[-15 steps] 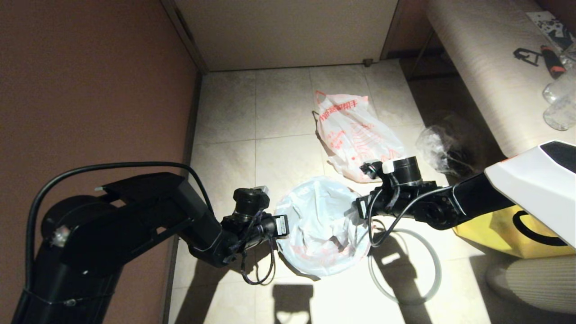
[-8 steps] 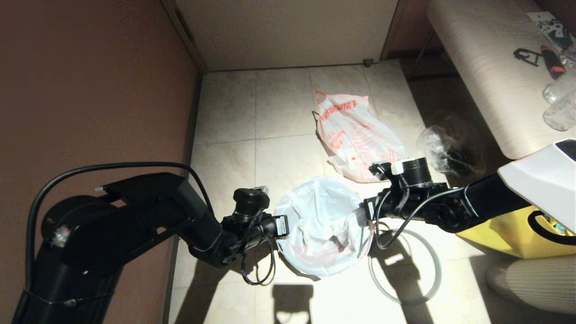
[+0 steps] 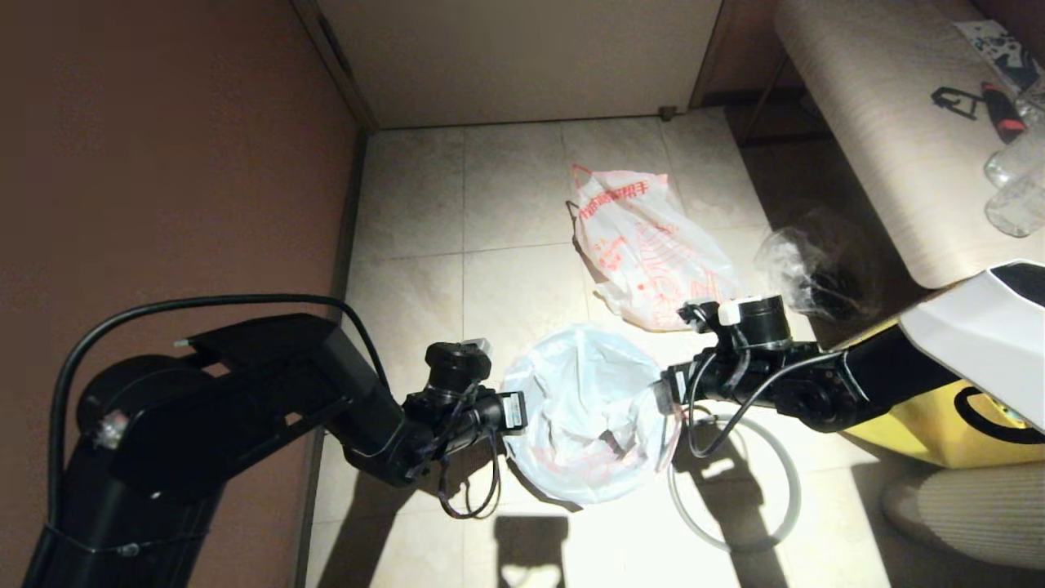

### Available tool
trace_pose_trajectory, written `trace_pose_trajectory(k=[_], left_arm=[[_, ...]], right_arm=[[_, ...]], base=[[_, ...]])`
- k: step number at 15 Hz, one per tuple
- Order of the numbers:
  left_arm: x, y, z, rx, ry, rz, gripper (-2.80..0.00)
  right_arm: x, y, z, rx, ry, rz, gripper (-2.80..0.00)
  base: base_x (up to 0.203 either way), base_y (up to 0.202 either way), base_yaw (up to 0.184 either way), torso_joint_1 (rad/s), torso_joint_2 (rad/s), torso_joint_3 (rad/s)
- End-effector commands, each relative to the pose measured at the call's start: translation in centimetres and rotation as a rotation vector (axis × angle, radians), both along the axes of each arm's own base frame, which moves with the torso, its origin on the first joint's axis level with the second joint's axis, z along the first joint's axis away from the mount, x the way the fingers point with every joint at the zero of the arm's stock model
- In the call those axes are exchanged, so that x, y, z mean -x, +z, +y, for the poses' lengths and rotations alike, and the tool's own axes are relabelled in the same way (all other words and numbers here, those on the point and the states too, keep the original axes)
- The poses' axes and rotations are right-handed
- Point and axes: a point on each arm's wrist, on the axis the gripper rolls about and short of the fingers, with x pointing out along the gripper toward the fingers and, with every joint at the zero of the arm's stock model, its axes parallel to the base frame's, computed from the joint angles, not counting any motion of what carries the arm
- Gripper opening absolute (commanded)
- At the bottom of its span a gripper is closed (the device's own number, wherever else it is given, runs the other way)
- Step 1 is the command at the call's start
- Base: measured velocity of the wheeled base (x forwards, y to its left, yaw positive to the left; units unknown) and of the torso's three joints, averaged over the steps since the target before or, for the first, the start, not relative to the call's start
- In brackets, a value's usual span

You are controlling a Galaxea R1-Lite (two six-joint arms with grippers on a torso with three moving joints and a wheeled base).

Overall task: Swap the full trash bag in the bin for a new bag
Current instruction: Put the new garbage bag on the trash can

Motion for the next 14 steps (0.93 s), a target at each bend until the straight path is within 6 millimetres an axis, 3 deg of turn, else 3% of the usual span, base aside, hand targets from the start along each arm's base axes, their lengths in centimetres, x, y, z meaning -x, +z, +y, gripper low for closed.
trace_pose_trajectory(k=[1, 4, 11, 14], left_arm=[[0.0, -0.1, -0.1, 0.002, 0.001, 0.0, -2.8], [0.0, -0.2, -0.1, -0.001, 0.001, 0.001, -2.8], [0.0, -0.2, -0.1, -0.001, 0.001, 0.001, -2.8], [0.0, -0.1, -0.1, 0.0, 0.001, -0.001, -2.8]], right_arm=[[0.4, -0.5, -0.4, 0.003, -0.005, 0.012, -2.8], [1.2, -1.4, -0.9, 0.007, -0.005, 0.032, -2.8], [1.1, -5.4, 0.1, 0.047, 0.019, 0.118, -2.8], [1.0, -5.5, -0.5, 0.064, -0.024, 0.1, -2.8]], base=[[0.0, 0.0, 0.0, 0.0, 0.0, 0.0], [0.0, 0.0, 0.0, 0.0, 0.0, 0.0], [0.0, 0.0, 0.0, 0.0, 0.0, 0.0], [0.0, 0.0, 0.0, 0.0, 0.0, 0.0]])
